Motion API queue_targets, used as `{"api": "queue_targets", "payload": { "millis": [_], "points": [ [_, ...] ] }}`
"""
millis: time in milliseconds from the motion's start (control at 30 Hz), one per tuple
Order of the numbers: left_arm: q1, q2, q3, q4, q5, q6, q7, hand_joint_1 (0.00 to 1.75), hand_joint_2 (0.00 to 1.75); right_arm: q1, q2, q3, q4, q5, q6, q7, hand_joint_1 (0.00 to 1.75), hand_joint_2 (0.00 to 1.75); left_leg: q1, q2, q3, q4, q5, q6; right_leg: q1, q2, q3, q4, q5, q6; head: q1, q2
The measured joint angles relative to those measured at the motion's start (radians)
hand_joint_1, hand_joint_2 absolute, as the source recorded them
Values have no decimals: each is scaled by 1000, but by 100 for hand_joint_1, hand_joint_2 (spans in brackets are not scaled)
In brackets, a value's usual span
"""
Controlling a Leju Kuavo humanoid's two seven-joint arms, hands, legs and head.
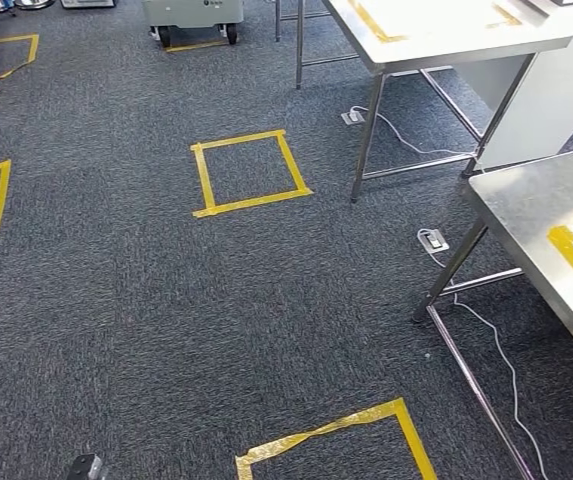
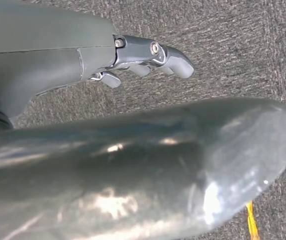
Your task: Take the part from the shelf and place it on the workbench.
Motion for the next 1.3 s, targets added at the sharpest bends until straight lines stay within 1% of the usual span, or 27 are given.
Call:
{"api": "queue_targets", "payload": {
  "millis": [167, 267, 300, 333, 400, 433, 467, 500, 533, 600, 667, 733, 800, 833, 900, 933, 967, 1000, 1033, 1067, 1100, 1133, 1167, 1200, 1233, 1267, 1300],
  "points": [
    [-1, 1, 0, 0, -7, -14, -9, 0, 0, -20, 1, 44, 1, 16, -17, -2, 0, 0, -7, 0, -1, 1, -1, 6, -7, 2, 0, -1, 2, 7, 0, 0],
    [-4, 2, 0, 0, -8, -17, -9, 0, 0, -38, -2, 98, 5, 12, -51, -4, 0, 0, -8, 4, 2, -8, 13, 18, -11, 2, -2, -4, 7, 18, 0, 0],
    [-5, 2, 0, 0, -9, -17, -9, 0, 0, -46, -5, 121, 7, 8, -64, -5, 0, 0, -6, 7, 3, -15, 21, 23, -10, -4, -8, 8, -6, 20, 1, 0],
    [-5, 2, 0, 0, -9, -17, -8, 0, 0, -56, -7, 146, 9, 5, -77, -6, 0, 0, -3, 11, 3, -22, 27, 27, -10, -12, -20, 40, -32, 22, 2, 0],
    [-5, 2, 0, 0, -10, -14, -7, 0, 0, -74, -9, 196, 14, 0, -96, -7, 0, 0, -2, 18, 1, -26, 33, 31, -10, -28, -61, 156, -108, 25, 3, 0],
    [-4, 2, 0, 0, -10, -13, -6, 0, 0, -79, -9, 219, 17, 0, -101, -7, 0, 0, -3, 20, -2, -26, 35, 30, -12, -31, -79, 217, -137, 27, 3, 0],
    [-4, 2, 0, 0, -10, -12, -6, 0, 0, -80, -9, 237, 21, 0, -104, -7, 0, 0, -3, 21, -5, -26, 37, 28, -13, -33, -86, 254, -151, 30, 3, 0],
    [-4, 3, 0, 0, -10, -12, -6, 0, 0, -81, -8, 252, 24, -1, -105, -7, 0, 0, -2, 21, -9, -26, 40, 25, -15, -34, -76, 255, -147, 33, 3, 0],
    [-4, 3, 0, 0, -10, -12, -5, 0, 0, -83, -8, 264, 27, -1, -107, -7, 0, 0, -2, 21, -12, -25, 43, 21, -18, -35, -47, 219, -128, 36, 3, 0],
    [-4, 4, 0, 0, -10, -11, -5, 0, 0, -90, -8, 281, 31, -4, -110, -10, 0, 0, 1, 18, -21, -21, 49, 10, -24, -34, 43, 85, -90, 44, 3, 0],
    [-5, 8, 0, 0, -10, -8, -5, 0, 0, -93, -6, 302, 33, -3, -112, -19, 0, 0, 1, 11, -29, -17, 56, -4, -23, -20, 91, 9, -74, 40, 1, 0],
    [-7, 8, 0, 0, -11, -4, -4, 0, 0, -99, -4, 327, 33, 5, -118, -29, 0, 0, 2, 3, -35, -15, 67, -18, -16, -10, 85, 9, -68, 23, -3, 0],
    [-7, 5, 0, 0, -15, -3, -1, 0, 0, -121, 1, 364, 32, 19, -134, -32, 0, 0, 6, 0, -46, -7, 63, -30, -14, -20, 68, 9, -59, 2, -5, 0],
    [-7, 4, 0, 0, -18, -3, 0, 0, 0, -136, 4, 386, 31, 28, -145, -32, 0, 0, 8, 0, -58, 13, 39, -35, -13, -26, 59, 9, -52, -10, -6, 0],
    [-7, 2, 0, 0, -23, -3, 2, 0, 0, -166, 7, 436, 26, 43, -167, -30, 0, 0, 9, 1, -97, 108, -49, -41, -10, -39, 38, 8, -34, -27, -7, 0],
    [-9, 2, 0, 0, -25, -4, 2, 0, 0, -179, 9, 461, 24, 49, -176, -28, 0, 0, 9, 1, -117, 169, -92, -41, -7, -45, 26, 9, -25, -31, -8, 0],
    [-10, 2, 0, 0, -27, -5, 2, 0, 0, -190, 12, 492, 21, 54, -183, -25, 0, 0, 9, 1, -132, 224, -121, -40, -4, -51, 13, 9, -16, -33, -9, 0],
    [-11, 2, 0, 0, -27, -5, 2, 0, 0, -200, 17, 520, 19, 59, -188, -22, 0, 0, 9, 1, -135, 258, -130, -39, -1, -59, -1, 9, -6, -34, -9, 0],
    [-12, 1, 0, 0, -28, -5, 2, 0, 0, -211, 21, 546, 16, 63, -189, -18, 0, 0, 8, 2, -123, 262, -118, -37, 1, -67, -14, 10, 3, -34, -9, 0],
    [-12, 1, 0, 0, -28, -5, 2, 0, 0, -222, 26, 573, 12, 66, -189, -14, 0, 0, 7, 5, -95, 237, -94, -34, 3, -76, -28, 10, 13, -34, -9, 0],
    [-13, 2, 0, 0, -28, -5, 2, 0, 0, -234, 30, 594, 7, 68, -189, -11, 0, 0, 6, 14, -52, 185, -67, -33, 3, -83, -39, 11, 22, -32, -9, 0],
    [-15, 2, 0, 0, -28, -5, 2, 0, 0, -243, 32, 613, 1, 70, -188, -9, 0, 0, 4, 35, 0, 117, -51, -32, 5, -91, -47, 12, 30, -29, -10, 0],
    [-18, 3, 0, 0, -28, -6, 2, 0, 0, -249, 33, 627, -5, 70, -188, -8, 0, 0, 1, 53, 44, 54, -47, -28, 6, -101, -53, 12, 38, -25, -10, 0],
    [-22, 3, 0, 0, -28, -6, 2, 0, 0, -254, 33, 637, -10, 71, -188, -7, 0, 0, -2, 67, 73, 8, -49, -24, 7, -112, -55, 12, 45, -21, -10, 0],
    [-23, 3, 0, 0, -28, -6, 2, 0, 0, -258, 34, 645, -13, 71, -188, -6, 0, 0, -5, 71, 85, -17, -51, -18, 8, -125, -55, 11, 53, -16, -11, 0],
    [-22, 3, -1, 0, -28, -6, 2, 0, 0, -262, 34, 653, -15, 71, -188, -6, 0, 0, -8, 61, 81, -25, -47, -10, 7, -137, -53, 8, 61, -10, -11, 0],
    [-19, 3, -1, 0, -28, -6, 2, 0, 0, -265, 34, 661, -16, 70, -187, -6, 0, 0, -7, 52, 74, -25, -38, -2, 4, -139, -54, 7, 62, -5, -12, 0]
  ]
}}
